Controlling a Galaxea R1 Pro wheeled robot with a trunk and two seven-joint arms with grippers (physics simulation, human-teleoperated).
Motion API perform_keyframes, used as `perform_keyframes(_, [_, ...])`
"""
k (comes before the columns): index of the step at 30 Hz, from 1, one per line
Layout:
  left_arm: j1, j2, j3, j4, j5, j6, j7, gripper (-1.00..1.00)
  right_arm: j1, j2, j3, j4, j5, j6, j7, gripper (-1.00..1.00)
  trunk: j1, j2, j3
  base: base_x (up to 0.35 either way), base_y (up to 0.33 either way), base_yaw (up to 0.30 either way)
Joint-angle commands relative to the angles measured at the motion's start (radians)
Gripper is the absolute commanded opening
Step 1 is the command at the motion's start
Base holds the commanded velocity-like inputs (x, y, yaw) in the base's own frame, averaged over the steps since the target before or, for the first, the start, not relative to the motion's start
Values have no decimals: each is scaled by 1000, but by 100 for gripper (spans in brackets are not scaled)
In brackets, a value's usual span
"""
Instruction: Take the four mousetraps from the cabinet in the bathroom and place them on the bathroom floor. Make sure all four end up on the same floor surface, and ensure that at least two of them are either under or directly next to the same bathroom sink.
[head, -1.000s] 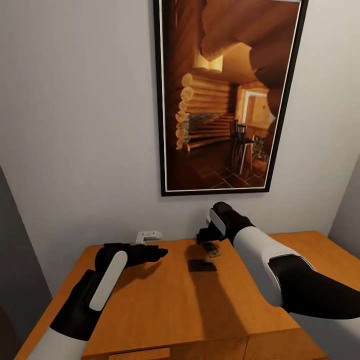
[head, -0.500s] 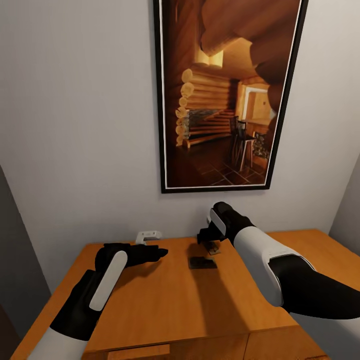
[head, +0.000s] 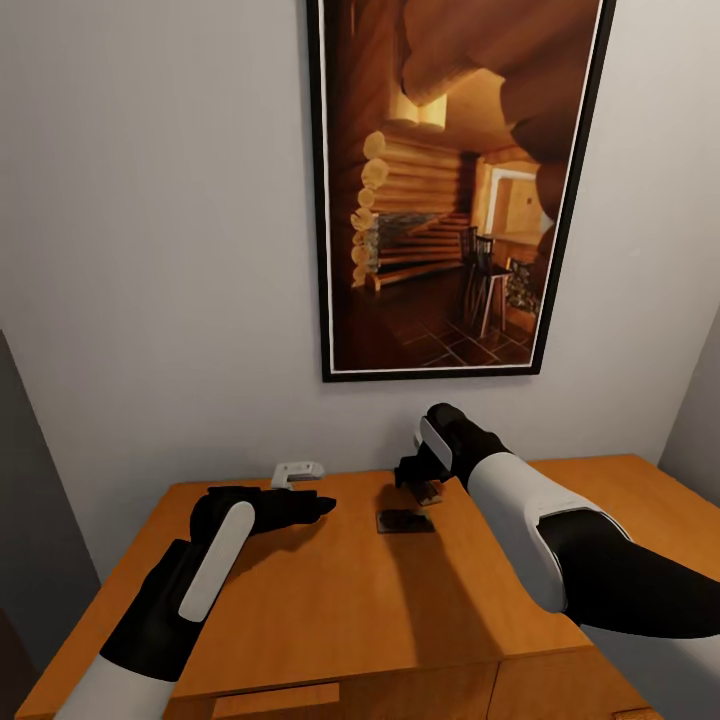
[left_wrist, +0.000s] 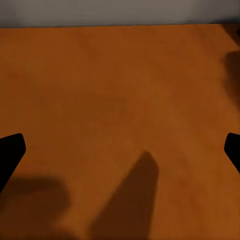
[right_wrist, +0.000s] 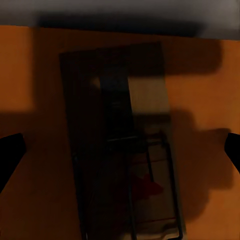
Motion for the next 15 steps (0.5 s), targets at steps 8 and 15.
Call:
perform_keyframes(8, [-1,0,1,-1,10,3,11,100,0,-1,10,-1,4,4,-6,100,0,0,-2,0,0,0])
perform_keyframes(15, [-1,0,1,-1,10,3,11,100,0,-3,10,-1,5,4,-6,-100,0,0,-2,0,0,0])
